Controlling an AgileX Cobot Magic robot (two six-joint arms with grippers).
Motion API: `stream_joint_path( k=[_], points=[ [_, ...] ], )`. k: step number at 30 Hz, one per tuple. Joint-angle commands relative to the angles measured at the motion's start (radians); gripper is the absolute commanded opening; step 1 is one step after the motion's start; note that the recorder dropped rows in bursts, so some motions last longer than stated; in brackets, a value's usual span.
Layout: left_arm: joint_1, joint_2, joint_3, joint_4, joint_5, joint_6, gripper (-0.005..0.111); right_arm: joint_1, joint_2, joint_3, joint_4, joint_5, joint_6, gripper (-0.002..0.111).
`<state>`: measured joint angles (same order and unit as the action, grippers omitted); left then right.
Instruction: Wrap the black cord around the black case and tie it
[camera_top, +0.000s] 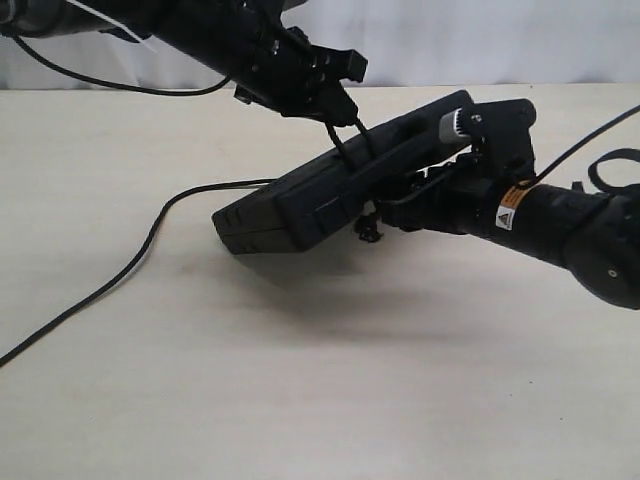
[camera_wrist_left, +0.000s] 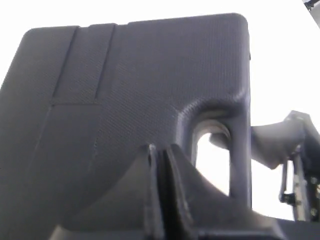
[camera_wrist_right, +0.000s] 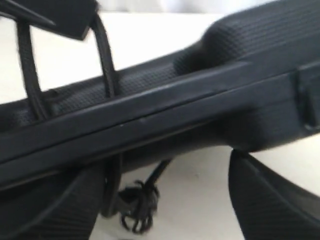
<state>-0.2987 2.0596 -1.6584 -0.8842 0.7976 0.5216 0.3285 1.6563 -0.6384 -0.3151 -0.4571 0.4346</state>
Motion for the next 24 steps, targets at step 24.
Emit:
stream_joint_path(
  k=[24],
  points=[
    [-0.006,-0.1,-0.012,-0.122,-0.004,0.163,0.0,-0.001,-0.357,0.145,-0.168,0.054,0.006,0.068]
  ],
)
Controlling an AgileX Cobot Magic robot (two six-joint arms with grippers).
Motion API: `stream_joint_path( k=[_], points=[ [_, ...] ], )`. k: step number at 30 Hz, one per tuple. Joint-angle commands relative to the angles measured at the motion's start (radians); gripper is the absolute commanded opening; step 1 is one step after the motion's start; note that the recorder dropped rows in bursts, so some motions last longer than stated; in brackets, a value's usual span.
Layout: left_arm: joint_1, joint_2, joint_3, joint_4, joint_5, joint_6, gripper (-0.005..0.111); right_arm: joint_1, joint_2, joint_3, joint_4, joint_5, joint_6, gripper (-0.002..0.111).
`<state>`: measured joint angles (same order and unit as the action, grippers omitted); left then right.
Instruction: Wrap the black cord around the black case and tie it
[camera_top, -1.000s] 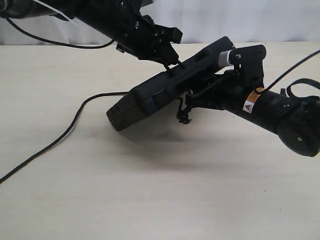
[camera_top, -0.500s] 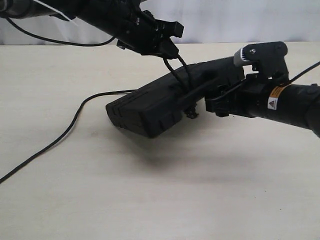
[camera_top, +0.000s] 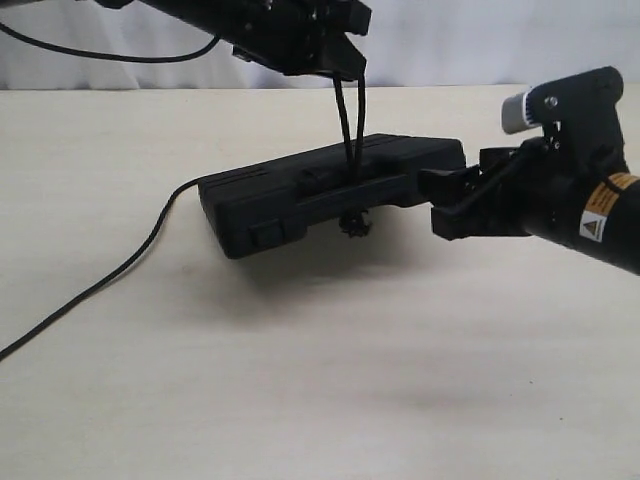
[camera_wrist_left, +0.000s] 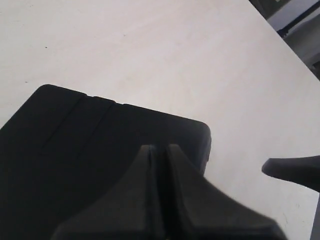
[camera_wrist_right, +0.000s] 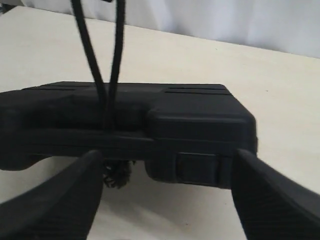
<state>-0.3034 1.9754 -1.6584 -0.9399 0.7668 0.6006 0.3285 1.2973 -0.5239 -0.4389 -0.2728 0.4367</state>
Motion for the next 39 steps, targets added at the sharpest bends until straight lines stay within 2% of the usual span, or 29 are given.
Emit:
stream_joint_path(
  k=[1,7,9,12,15,20,24,26,34,36,39],
  points=[
    [-0.001,-0.02,-0.012,-0.092,0.04,0.105,0.0,-0.001,0.002,0.03,-0.045,-0.133,0.004,0.068],
    [-0.001,-0.059,-0.012,-0.373,0.203,0.278,0.0,-0.001,0.002,0.03,-0.062,-0.13,0.024,0.068],
    [-0.001,-0.064,-0.012,-0.415,0.232,0.295,0.0,-0.001,0.002,0.03,-0.16,-0.13,0.029,0.068],
    [-0.001,-0.064,-0.012,-0.366,0.208,0.295,0.0,-0.001,0.002,0.057,-0.239,-0.206,0.058,0.068],
    [-0.001,-0.064,-0.011,-0.296,0.184,0.293,0.0,-0.001,0.002,0.075,-0.196,-0.274,0.045,0.068],
    [-0.001,-0.064,-0.009,-0.29,0.189,0.293,0.0,-0.001,0.065,0.075,-0.168,-0.327,-0.045,0.068],
    [-0.001,-0.064,-0.009,-0.257,0.191,0.293,0.0,-0.001,0.219,0.05,0.035,-0.531,-0.221,0.068],
    [-0.001,-0.064,-0.009,-0.242,0.188,0.293,0.0,-0.001,0.287,0.017,0.068,-0.565,-0.273,0.068],
    [-0.001,-0.064,-0.009,-0.164,0.133,0.293,0.0,-0.001,0.425,-0.053,0.056,-0.599,-0.263,0.068],
    [-0.001,-0.064,-0.009,-0.161,0.12,0.293,0.0,-0.001,0.447,-0.055,0.053,-0.627,-0.263,0.064],
    [-0.001,-0.064,-0.009,-0.161,0.109,0.293,0.0,-0.001,0.471,-0.055,0.017,-0.644,-0.263,0.052]
  ],
)
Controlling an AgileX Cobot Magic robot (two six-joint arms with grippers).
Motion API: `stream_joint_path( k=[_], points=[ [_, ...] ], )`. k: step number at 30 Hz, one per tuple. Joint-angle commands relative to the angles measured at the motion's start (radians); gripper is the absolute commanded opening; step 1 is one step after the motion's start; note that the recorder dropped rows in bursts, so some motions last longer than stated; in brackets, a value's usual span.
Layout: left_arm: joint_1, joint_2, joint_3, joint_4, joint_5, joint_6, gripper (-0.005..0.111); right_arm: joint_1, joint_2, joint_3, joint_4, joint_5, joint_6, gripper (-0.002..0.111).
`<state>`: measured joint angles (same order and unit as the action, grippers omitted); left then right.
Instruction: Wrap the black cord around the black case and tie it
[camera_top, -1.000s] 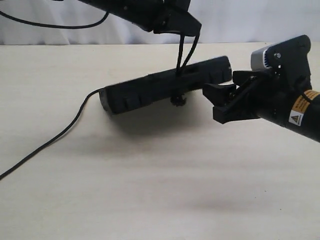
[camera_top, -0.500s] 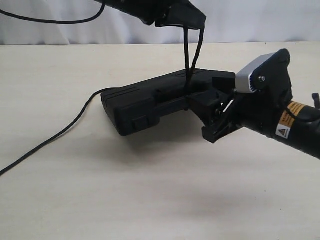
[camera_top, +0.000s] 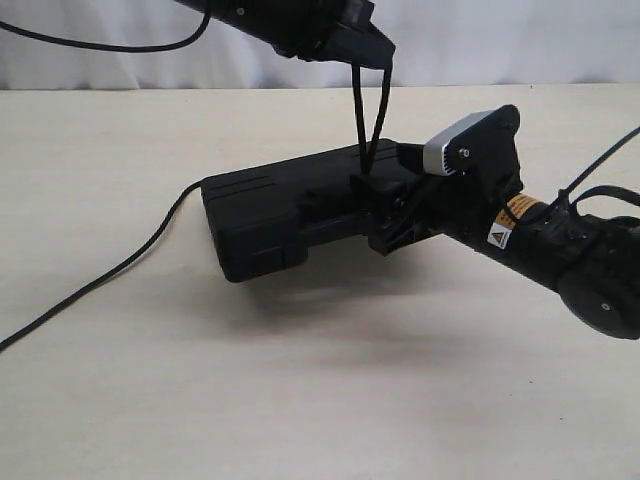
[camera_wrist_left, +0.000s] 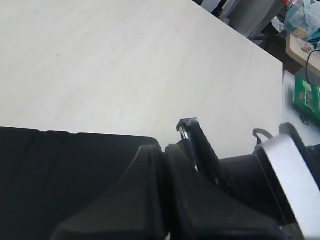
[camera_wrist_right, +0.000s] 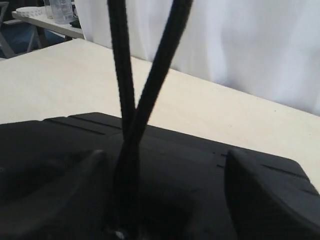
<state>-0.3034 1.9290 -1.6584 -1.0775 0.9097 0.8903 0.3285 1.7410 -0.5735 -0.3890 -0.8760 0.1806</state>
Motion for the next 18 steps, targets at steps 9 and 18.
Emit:
stream_joint_path(
  k=[9,18],
  points=[
    [-0.001,0.014,-0.009,-0.027,-0.032,0.004,0.0,-0.001,0.05,-0.005,-0.046,-0.041,-0.001,0.029],
    [-0.001,0.019,-0.009,-0.025,-0.031,0.004,0.0,-0.001,0.05,-0.008,-0.046,-0.041,0.048,0.029]
  ],
)
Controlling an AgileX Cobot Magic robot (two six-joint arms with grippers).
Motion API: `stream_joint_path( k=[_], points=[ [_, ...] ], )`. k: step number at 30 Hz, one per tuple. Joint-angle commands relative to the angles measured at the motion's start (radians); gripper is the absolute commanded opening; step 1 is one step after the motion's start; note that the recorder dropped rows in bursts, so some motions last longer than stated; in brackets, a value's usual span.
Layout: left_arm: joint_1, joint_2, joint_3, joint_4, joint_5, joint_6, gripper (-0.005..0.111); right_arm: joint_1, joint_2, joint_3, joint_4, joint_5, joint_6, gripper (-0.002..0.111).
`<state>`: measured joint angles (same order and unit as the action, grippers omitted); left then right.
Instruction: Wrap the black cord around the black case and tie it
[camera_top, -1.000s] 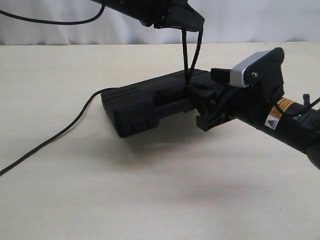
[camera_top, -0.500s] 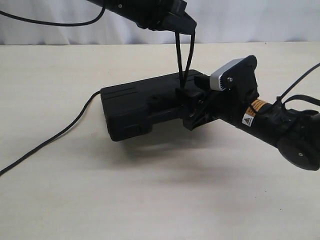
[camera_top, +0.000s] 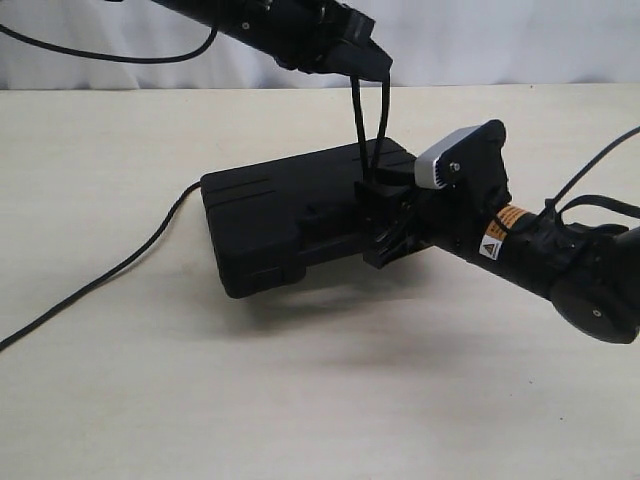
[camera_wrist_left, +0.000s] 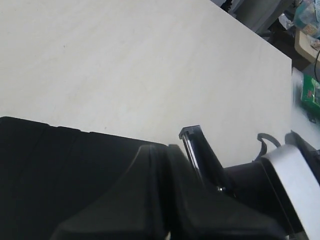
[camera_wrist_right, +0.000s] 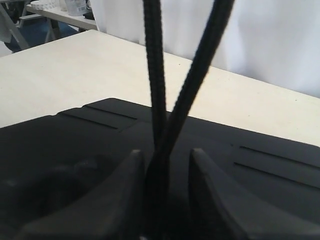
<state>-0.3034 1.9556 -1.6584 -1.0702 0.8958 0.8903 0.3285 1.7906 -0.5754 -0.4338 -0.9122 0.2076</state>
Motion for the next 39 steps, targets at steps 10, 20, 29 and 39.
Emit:
stream_joint_path(
  k=[10,20,29,39],
  points=[
    [-0.001,-0.008,-0.009,-0.021,-0.014,0.004,0.0,0.084,0.001,-0.051,0.046,0.068,0.017,0.018],
    [-0.001,-0.008,-0.009,0.132,-0.061,-0.027,0.048,0.105,0.001,-0.074,0.175,0.224,0.017,0.004],
    [0.084,-0.078,-0.011,0.647,-0.115,-0.223,0.058,0.105,0.001,-0.072,0.183,0.259,0.017,0.004],
    [0.189,0.001,0.047,1.127,0.131,-0.327,0.058,0.105,0.001,-0.072,0.183,0.259,0.017,0.004]
  ],
)
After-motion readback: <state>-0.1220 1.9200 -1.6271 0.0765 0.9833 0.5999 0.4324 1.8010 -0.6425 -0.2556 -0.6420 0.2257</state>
